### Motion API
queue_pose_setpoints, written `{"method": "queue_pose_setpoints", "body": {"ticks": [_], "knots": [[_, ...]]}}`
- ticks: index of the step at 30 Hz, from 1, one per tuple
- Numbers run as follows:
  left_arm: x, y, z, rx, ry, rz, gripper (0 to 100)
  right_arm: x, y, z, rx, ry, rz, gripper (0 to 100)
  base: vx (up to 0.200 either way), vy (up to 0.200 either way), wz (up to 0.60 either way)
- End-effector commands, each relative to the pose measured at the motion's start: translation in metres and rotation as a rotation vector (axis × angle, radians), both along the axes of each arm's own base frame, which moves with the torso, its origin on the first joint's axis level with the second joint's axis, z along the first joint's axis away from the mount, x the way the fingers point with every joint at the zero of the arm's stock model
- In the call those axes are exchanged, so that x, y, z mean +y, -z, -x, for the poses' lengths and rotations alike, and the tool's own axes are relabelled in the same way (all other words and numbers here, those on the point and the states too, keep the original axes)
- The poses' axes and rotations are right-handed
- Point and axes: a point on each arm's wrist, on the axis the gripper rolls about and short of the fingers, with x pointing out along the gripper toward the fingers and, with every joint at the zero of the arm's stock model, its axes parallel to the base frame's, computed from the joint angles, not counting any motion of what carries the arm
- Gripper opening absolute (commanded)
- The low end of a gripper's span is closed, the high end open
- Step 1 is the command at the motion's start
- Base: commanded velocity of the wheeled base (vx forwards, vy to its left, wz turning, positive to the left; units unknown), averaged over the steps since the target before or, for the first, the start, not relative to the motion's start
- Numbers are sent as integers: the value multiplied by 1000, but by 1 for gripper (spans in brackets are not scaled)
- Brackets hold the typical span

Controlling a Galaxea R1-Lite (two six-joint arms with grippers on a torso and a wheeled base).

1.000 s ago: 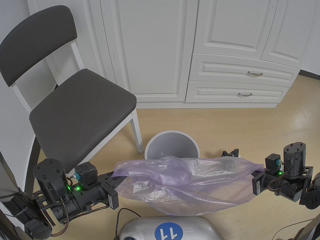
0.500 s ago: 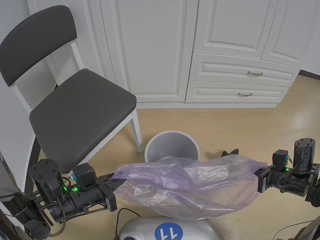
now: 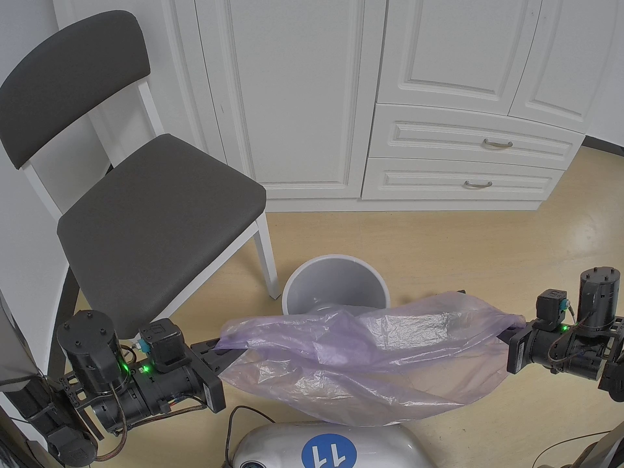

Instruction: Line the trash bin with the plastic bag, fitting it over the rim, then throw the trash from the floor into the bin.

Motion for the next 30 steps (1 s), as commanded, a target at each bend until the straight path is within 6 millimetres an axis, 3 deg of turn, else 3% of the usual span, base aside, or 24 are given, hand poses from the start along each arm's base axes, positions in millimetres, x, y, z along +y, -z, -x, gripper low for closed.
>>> {"method": "queue_pose_setpoints", "body": {"ticks": [1, 30], "knots": [[1, 1, -1, 4, -7, -3, 0, -1, 0, -2, 0, 10, 2, 0, 0, 0, 0], [1, 9, -9, 26, -32, -26, 0, -6, 11, -10, 29, 135, 136, 0, 0, 0, 0]]}}
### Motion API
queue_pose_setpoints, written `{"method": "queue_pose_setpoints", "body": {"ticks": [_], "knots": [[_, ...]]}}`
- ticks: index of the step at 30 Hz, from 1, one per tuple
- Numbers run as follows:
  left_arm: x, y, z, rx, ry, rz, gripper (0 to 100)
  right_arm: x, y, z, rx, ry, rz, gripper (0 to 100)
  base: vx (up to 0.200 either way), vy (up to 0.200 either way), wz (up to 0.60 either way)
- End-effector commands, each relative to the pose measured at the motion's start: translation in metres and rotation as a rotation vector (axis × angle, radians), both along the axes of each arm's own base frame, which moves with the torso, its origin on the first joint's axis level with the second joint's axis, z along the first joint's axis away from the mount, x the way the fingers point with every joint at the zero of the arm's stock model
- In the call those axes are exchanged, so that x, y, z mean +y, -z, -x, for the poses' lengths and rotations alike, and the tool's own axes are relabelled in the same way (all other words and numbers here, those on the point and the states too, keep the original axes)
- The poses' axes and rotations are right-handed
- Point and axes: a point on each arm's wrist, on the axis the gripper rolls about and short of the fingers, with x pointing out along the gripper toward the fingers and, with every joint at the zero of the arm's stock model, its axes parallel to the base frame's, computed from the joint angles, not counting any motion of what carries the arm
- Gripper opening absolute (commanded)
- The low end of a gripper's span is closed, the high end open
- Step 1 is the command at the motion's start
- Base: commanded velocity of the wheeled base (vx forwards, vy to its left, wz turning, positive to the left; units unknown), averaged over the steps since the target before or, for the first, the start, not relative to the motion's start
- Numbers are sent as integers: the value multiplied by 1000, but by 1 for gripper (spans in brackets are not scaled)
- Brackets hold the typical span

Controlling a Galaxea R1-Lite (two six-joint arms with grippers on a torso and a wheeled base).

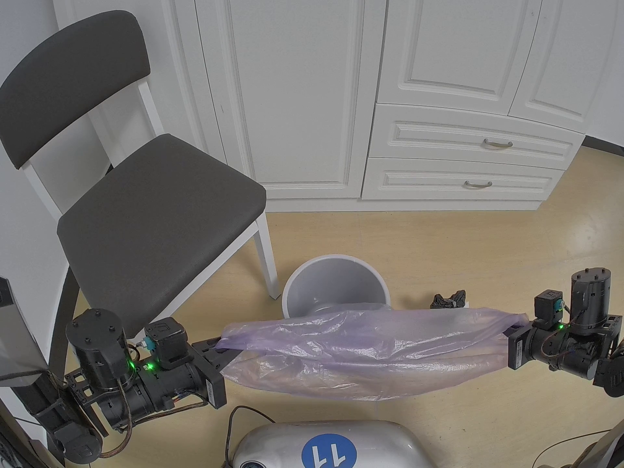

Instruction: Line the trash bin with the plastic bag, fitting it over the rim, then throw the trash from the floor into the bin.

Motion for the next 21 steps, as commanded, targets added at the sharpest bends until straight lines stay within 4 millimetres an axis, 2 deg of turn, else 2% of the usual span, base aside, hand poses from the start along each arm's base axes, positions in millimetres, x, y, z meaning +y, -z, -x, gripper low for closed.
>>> {"method": "queue_pose_setpoints", "body": {"ticks": [1, 11, 21], "knots": [[-1, 3, -1, 11, 0, -7, 0, 0, 2, -1, 9, -1, 3, 0, 0, 0, 0], [-1, 13, -8, 31, -15, -20, 0, 0, 1, 1, 0, -9, 14, 0, 0, 0, 0], [0, 15, -12, 25, -29, -34, 0, 0, 1, 2, 2, -19, 27, 0, 0, 0, 0]]}}
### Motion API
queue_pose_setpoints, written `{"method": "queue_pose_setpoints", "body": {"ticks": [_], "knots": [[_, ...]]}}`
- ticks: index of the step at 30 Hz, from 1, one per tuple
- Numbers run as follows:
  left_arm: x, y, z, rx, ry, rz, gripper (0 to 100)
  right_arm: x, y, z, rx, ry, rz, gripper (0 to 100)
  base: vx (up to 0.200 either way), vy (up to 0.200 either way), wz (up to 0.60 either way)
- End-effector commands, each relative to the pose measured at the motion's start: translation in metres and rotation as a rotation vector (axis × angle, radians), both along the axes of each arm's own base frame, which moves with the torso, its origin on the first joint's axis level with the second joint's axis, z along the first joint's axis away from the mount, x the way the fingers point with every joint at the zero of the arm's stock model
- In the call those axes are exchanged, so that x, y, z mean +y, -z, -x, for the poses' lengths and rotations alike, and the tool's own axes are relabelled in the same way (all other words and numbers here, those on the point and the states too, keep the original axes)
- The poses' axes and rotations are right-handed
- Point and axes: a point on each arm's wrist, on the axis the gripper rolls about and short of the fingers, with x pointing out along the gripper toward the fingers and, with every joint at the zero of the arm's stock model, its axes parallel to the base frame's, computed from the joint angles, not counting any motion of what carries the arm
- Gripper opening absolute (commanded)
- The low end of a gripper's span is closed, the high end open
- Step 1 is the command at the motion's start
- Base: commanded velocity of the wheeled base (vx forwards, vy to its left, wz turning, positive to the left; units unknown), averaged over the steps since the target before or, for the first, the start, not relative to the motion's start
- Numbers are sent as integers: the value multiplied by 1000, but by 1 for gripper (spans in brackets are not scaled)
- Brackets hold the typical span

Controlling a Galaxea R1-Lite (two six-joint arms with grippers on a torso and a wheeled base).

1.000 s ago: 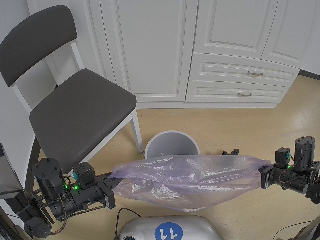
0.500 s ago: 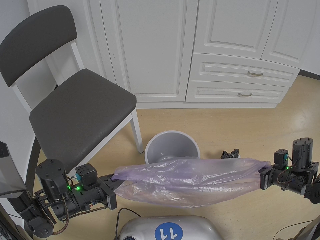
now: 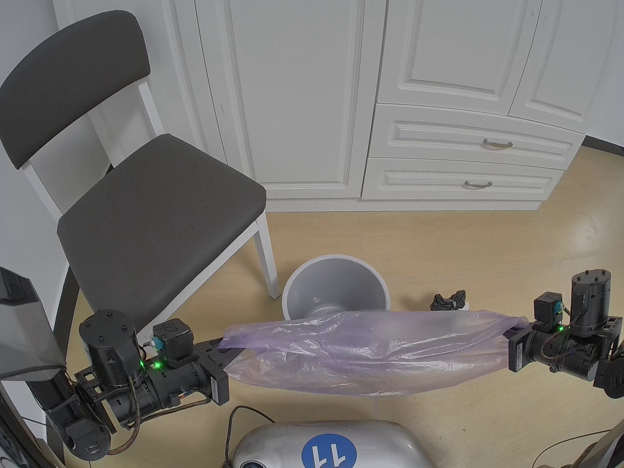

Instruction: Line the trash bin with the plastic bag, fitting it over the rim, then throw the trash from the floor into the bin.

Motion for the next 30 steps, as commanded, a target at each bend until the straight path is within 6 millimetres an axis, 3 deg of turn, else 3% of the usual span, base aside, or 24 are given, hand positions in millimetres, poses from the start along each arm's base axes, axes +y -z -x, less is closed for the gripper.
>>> {"method": "queue_pose_setpoints", "body": {"ticks": [1, 30], "knots": [[0, 2, -1, 7, -5, -5, 0, 1, 0, 0, 0, -5, 2, 0, 0, 0, 0], [7, 9, -9, 18, -38, -35, 0, 1, 6, -2, 22, -1, 42, 0, 0, 0, 0]]}}
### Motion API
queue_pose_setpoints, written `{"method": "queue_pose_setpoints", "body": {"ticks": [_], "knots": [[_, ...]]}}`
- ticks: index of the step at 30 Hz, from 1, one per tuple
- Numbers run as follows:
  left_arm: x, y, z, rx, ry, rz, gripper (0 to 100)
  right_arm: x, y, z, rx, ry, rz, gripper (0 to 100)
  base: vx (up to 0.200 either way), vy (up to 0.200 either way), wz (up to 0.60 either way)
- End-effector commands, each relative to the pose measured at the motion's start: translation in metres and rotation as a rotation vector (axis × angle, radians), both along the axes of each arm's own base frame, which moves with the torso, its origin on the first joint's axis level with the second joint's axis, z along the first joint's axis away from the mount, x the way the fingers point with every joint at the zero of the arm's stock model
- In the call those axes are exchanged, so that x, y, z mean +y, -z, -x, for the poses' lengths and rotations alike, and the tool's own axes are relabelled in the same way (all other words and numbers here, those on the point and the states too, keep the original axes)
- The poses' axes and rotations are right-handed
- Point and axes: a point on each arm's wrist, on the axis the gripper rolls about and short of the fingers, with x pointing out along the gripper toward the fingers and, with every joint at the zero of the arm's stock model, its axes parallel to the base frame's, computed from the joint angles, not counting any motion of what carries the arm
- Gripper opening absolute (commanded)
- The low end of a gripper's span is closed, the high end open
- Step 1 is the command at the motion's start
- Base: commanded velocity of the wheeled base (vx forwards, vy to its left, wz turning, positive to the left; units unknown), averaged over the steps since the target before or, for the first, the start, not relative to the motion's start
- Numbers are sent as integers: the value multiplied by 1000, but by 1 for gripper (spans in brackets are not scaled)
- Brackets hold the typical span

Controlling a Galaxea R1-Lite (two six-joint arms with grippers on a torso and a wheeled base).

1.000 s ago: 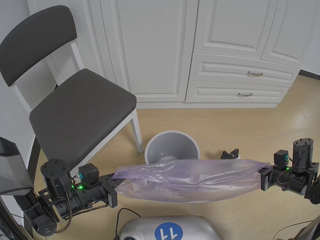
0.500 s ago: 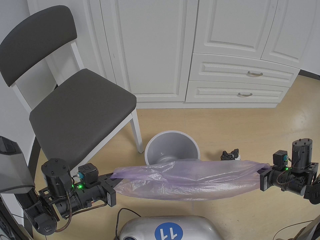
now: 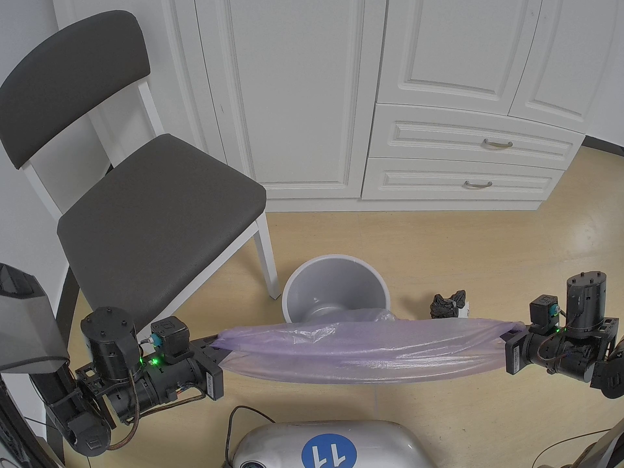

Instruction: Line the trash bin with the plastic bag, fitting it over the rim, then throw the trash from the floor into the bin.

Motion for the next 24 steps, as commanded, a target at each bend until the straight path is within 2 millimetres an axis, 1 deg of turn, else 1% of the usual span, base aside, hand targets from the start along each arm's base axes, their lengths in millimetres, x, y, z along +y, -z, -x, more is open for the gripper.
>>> {"method": "queue_pose_setpoints", "body": {"ticks": [1, 7, 18, 21, 24], "knots": [[-1, 3, -2, 11, -1, -6, 0, -2, 2, 1, 7, 0, 23, 0, 0, 0, 0], [-1, 4, -2, 12, -1, -7, 0, -4, 4, 2, 12, 8, 68, 0, 0, 0, 0], [-2, 7, -3, 23, 4, -13, 0, -1, 4, 0, 3, -12, 60, 0, 0, 0, 0], [-7, 3, -11, -5, 6, 8, 0, 0, 3, -3, 2, -21, 60, 0, 0, 0, 0], [-17, 4, -30, -59, 13, -2, 0, 4, 4, -15, -2, -51, 95, 0, 0, 0, 0]]}}
